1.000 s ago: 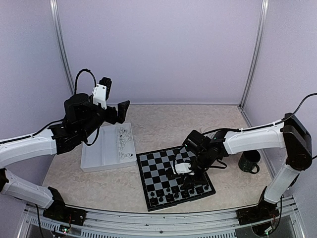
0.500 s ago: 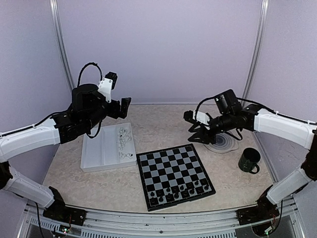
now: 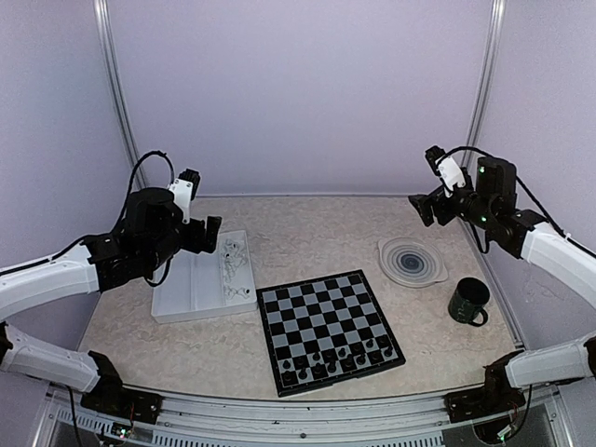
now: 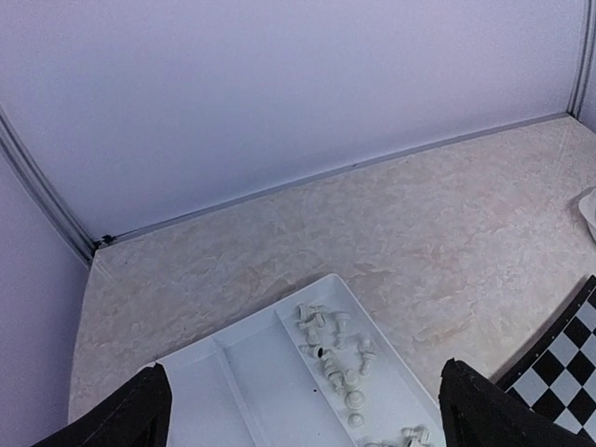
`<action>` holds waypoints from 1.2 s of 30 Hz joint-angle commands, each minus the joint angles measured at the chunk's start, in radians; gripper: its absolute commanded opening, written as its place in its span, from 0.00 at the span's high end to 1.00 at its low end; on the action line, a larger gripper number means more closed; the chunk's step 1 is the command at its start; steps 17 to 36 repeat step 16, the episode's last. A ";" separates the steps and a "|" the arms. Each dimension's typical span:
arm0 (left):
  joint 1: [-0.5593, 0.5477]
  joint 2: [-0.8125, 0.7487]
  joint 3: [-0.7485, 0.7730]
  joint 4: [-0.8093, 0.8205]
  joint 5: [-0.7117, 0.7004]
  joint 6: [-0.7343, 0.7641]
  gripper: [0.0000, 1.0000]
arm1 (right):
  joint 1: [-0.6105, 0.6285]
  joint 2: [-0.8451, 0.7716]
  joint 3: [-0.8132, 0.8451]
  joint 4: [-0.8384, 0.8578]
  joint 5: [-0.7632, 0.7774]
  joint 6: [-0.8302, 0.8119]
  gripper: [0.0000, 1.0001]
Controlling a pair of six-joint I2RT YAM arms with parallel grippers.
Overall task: Set up the chess pieces on the board
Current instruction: Reset both arms
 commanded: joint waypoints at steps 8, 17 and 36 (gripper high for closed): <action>0.084 -0.123 -0.013 0.105 -0.025 0.007 0.01 | -0.040 -0.048 0.038 0.001 0.094 0.105 0.01; 0.111 -0.141 -0.013 0.137 -0.060 0.017 0.01 | -0.042 -0.108 0.044 -0.041 0.057 0.076 0.01; 0.111 -0.141 -0.013 0.137 -0.060 0.017 0.01 | -0.042 -0.108 0.044 -0.041 0.057 0.076 0.01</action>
